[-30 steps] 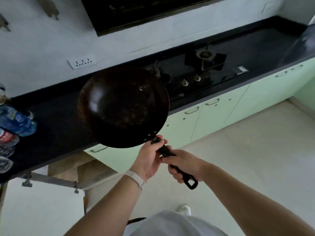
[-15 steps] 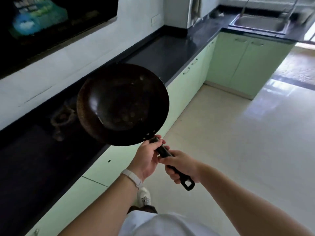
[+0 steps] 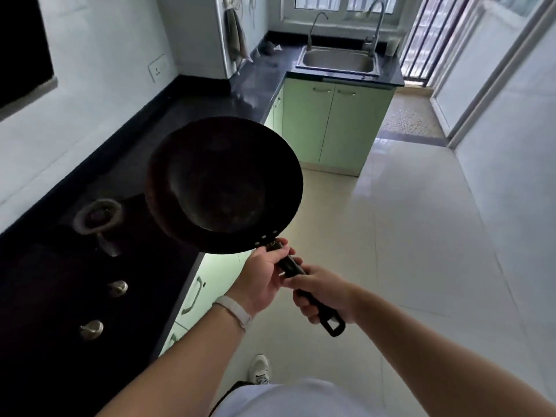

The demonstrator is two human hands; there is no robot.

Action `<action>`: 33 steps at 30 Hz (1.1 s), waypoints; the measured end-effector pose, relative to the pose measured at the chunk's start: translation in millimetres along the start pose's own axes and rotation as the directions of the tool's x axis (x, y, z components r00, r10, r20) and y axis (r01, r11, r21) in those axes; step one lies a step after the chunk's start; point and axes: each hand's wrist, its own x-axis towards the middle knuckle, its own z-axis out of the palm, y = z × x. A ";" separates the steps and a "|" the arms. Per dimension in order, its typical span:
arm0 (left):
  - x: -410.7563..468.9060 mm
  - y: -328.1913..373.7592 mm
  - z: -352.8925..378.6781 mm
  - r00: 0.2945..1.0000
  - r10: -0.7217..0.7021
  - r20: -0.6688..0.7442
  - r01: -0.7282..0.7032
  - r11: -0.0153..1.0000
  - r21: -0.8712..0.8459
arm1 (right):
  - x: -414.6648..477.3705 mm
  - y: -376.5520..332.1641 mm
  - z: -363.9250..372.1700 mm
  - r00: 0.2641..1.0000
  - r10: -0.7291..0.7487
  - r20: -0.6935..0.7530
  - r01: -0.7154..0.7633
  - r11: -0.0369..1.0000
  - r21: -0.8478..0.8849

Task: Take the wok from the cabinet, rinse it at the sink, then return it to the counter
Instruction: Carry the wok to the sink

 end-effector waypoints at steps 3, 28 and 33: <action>43.4 30.6 -0.4 0.997 -0.030 0.070 0.030 1.000 0.006 | 26.8 -31.9 -10.0 0.997 -0.023 -0.074 0.024 1.000 0.005; 367.6 84.3 174.2 0.976 -0.191 0.102 0.168 0.964 0.204 | 149.5 -156.9 -298.4 0.974 -0.080 -0.213 0.120 0.976 0.184; 437.0 89.7 235.0 0.982 -0.176 0.072 0.156 0.961 0.228 | 162.7 -190.9 -385.5 0.978 -0.094 -0.186 0.133 0.969 0.209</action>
